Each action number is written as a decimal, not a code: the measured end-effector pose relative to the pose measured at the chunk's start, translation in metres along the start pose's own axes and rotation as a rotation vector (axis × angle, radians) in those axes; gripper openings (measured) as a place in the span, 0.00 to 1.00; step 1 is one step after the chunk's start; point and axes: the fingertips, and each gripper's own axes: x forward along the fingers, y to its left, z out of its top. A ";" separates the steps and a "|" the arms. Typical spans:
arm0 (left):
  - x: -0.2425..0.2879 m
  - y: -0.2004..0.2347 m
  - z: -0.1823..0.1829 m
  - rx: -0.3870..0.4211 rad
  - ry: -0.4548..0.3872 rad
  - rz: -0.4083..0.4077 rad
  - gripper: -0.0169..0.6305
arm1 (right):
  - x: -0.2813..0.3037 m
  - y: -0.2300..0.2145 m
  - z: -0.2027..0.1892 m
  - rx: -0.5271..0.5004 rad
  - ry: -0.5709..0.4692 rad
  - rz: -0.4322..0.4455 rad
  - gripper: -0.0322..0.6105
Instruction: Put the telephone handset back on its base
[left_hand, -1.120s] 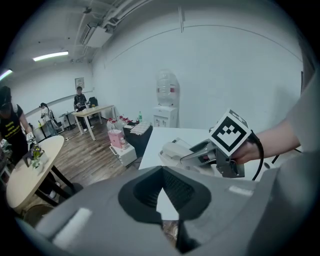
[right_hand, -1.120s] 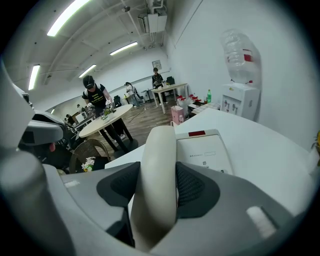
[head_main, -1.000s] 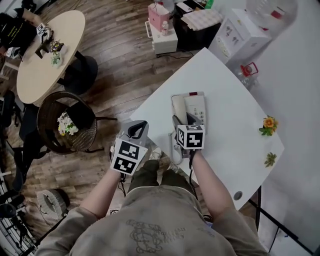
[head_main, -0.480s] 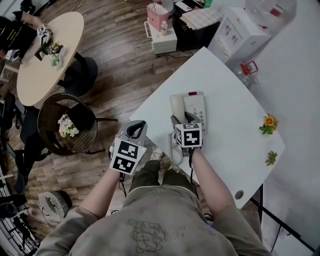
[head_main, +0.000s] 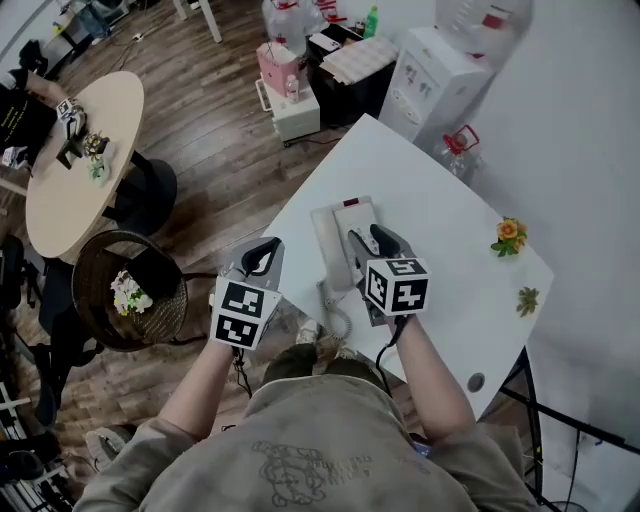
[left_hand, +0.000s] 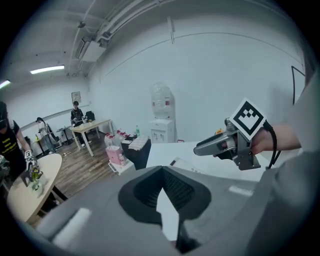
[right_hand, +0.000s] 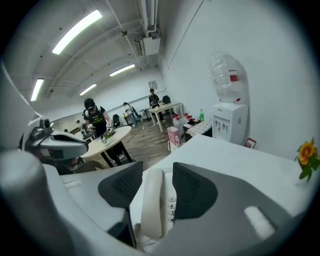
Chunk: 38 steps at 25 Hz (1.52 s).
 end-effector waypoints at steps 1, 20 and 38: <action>-0.002 -0.002 0.010 0.008 -0.020 -0.006 0.03 | -0.012 0.000 0.010 0.000 -0.028 0.001 0.38; -0.077 -0.075 0.196 0.202 -0.455 -0.094 0.03 | -0.247 0.006 0.137 -0.164 -0.538 -0.146 0.16; -0.109 -0.175 0.237 0.242 -0.593 -0.295 0.03 | -0.377 -0.002 0.120 -0.219 -0.657 -0.291 0.09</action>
